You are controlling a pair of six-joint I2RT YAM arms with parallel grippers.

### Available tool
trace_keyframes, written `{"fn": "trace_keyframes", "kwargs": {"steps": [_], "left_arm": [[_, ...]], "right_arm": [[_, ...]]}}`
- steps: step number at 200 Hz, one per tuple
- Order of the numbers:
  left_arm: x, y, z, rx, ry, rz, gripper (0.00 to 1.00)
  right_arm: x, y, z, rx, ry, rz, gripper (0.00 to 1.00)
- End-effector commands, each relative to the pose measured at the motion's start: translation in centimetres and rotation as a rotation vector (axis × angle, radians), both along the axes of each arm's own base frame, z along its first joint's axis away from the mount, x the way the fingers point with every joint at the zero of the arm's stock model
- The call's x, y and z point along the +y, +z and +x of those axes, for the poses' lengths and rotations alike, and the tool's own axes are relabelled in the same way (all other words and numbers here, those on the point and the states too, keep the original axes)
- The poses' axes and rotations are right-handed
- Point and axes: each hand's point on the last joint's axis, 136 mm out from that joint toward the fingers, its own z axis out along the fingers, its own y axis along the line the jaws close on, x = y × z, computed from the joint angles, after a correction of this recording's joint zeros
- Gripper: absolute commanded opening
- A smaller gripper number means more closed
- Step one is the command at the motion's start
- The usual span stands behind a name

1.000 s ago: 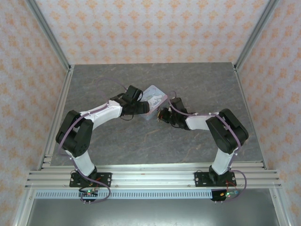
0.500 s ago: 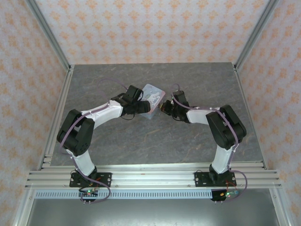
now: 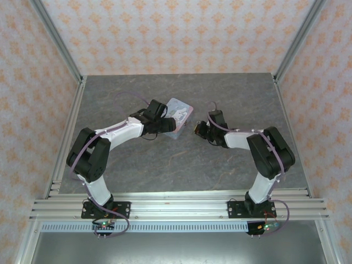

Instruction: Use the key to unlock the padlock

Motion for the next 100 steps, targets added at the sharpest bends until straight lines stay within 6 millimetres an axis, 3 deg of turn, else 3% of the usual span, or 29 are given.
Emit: {"fn": "trace_keyframes", "kwargs": {"steps": [1,11,33,47,75,100], "left_arm": [[2.1,-3.8,-4.2,0.188,-0.021,0.110,0.81],[1.7,-2.9,-4.0,0.172,-0.026,0.091,0.83],[1.0,-0.4,-3.5,0.125,-0.037,0.042,0.88],[0.8,1.4,-3.2,0.092,-0.040,0.014,0.90],[1.3,5.5,-3.0,0.008,-0.028,-0.020,0.95],[3.2,9.2,-3.2,-0.071,0.018,-0.022,0.97]], "right_arm": [[-1.0,-0.2,-1.4,0.000,-0.016,-0.008,0.00],[-1.5,-0.4,-2.1,0.005,-0.023,-0.008,0.05],[-2.8,0.0,-3.2,0.003,-0.044,-0.015,0.31],[-3.6,0.7,-3.8,-0.003,-0.056,-0.022,0.41],[-5.3,3.2,-5.0,-0.038,-0.078,-0.045,0.61],[-7.1,6.3,-5.9,-0.084,-0.110,-0.076,0.89]]}}
